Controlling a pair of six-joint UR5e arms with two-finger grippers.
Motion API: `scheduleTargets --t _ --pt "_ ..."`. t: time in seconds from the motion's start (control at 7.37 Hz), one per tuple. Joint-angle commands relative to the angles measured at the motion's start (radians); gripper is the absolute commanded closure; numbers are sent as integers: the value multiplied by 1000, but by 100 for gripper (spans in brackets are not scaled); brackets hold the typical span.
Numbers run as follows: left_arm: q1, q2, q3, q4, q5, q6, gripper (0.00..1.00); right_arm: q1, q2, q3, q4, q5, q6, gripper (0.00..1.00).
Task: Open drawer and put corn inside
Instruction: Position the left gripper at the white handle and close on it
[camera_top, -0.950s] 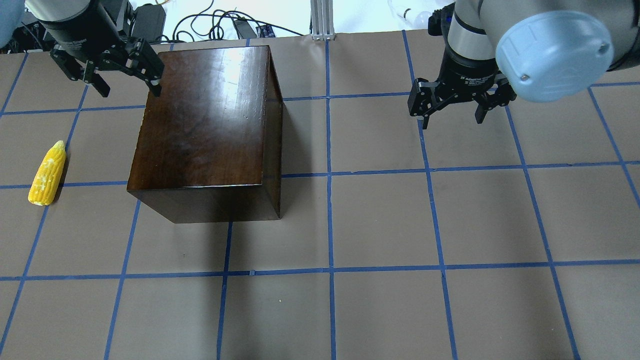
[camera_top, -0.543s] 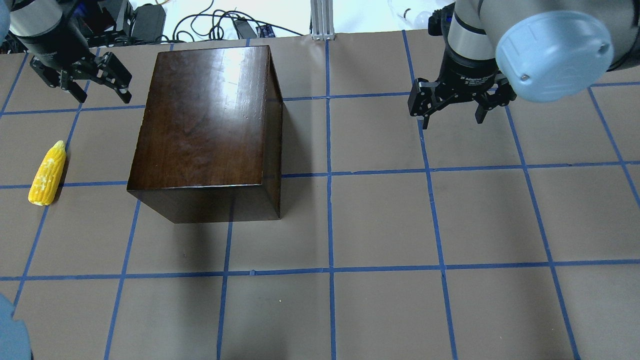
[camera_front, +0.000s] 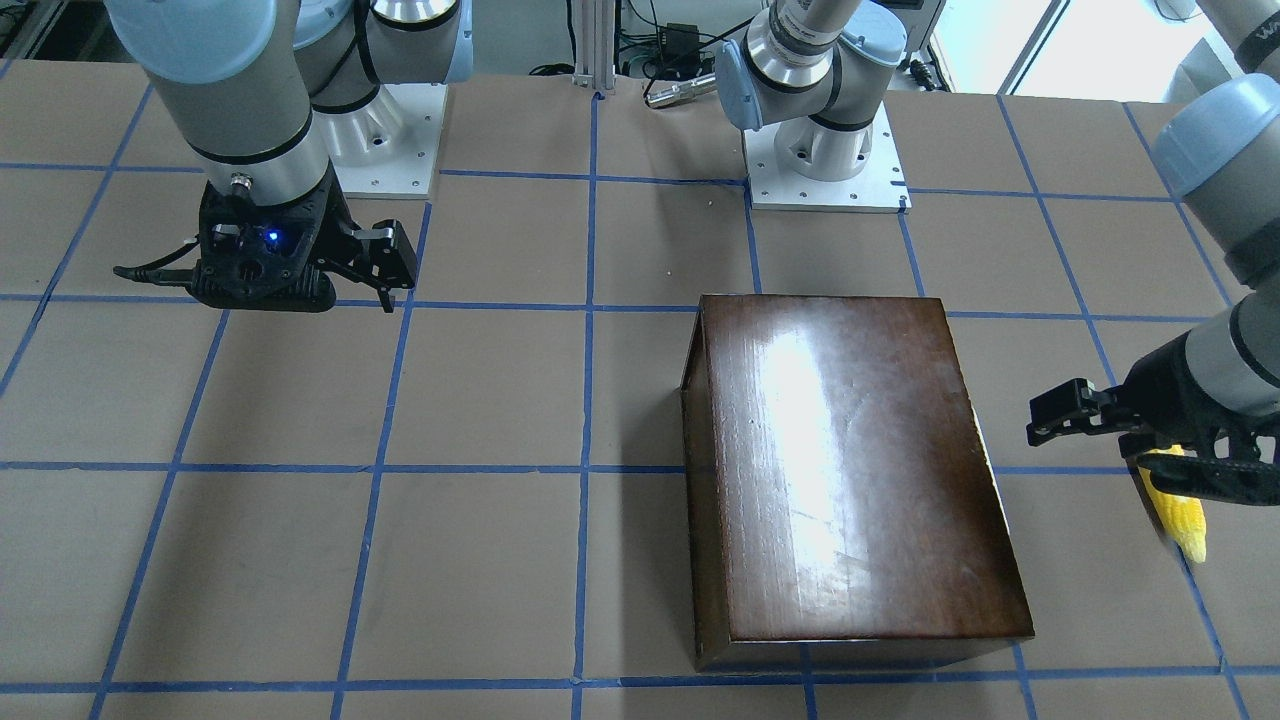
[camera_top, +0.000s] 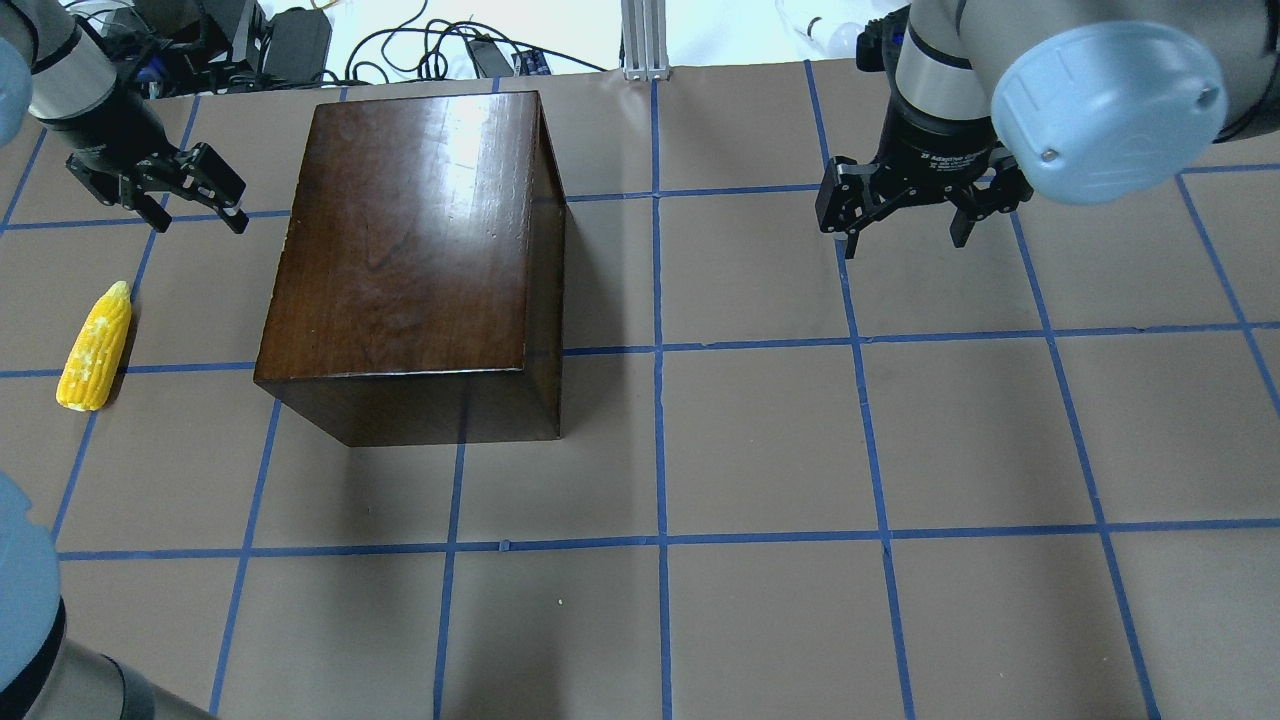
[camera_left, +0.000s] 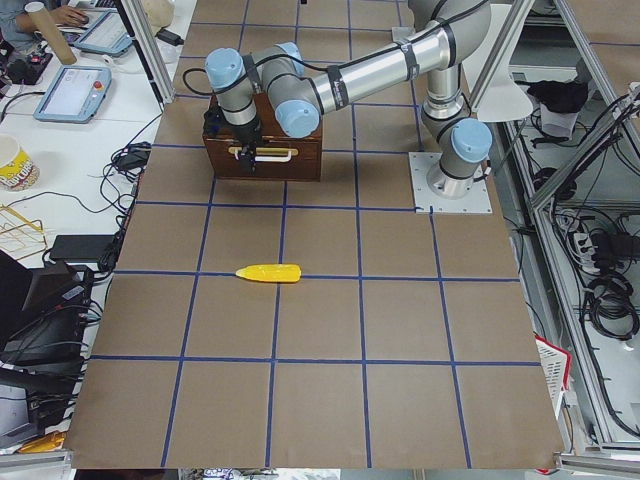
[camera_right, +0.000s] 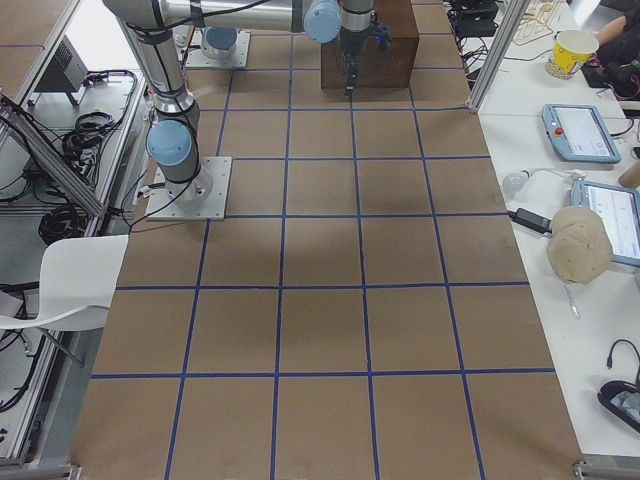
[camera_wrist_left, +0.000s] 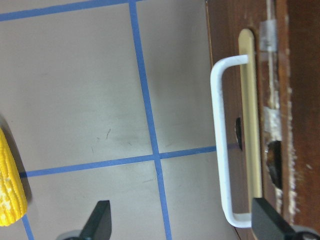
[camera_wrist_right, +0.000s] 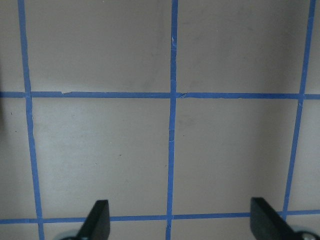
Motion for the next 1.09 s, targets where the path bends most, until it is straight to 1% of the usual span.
scheduleTargets --t 0.0,0.14,0.27,0.41,0.95 --pt "40 -5 -71 82 -73 -8 0 0 0 0 0 1 0 0" --pt "34 6 -82 93 -80 -13 0 0 0 0 -2 1 0 0" --pt "34 9 -87 94 -119 -12 0 0 0 0 0 1 0 0" --pt "37 1 -87 94 -136 -6 0 0 0 0 0 1 0 0" --pt "37 0 -110 94 -138 -10 0 0 0 0 0 1 0 0"
